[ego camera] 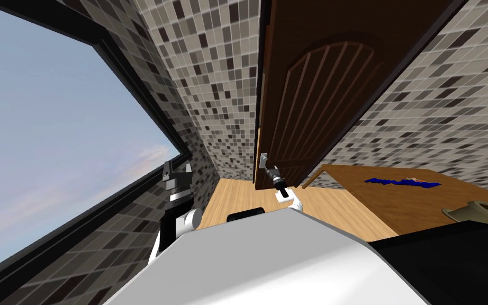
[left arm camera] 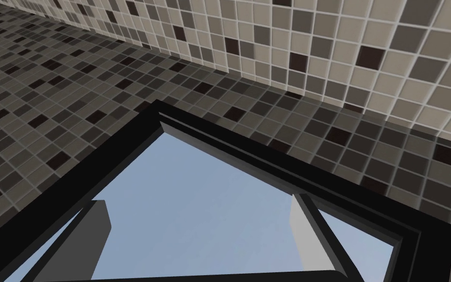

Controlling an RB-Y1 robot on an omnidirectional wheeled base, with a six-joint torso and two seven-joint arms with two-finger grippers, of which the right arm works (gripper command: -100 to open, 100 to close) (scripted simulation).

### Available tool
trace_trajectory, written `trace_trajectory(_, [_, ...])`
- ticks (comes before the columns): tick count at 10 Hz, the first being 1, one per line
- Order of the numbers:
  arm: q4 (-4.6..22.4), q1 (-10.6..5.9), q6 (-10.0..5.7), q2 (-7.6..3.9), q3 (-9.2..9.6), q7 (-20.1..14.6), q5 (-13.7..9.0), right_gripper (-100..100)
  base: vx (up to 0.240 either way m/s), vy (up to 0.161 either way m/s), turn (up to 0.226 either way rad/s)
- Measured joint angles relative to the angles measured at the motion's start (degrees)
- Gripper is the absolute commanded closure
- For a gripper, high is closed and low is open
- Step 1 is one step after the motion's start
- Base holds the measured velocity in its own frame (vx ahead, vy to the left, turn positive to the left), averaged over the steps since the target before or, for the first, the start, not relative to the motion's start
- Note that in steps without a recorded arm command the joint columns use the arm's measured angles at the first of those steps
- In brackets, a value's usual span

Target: Pull the door open

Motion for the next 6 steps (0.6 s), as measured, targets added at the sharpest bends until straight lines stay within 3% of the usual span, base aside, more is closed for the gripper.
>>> trace_trajectory(2, [1.5,-0.47,-0.65,-2.37,-1.69,-0.9,-1.3,-100,0.222,0.058,0.105])
trace_trajectory(4, [3.5,-1.45,-1.42,-3.44,-3.41,-1.1,-2.3,-100,0.2,0.017,0.13])
trace_trajectory(6, [4.5,-1.4,-2.12,-5.2,-4.89,-1.8,-3.5,-100,0.149,0.015,0.069])
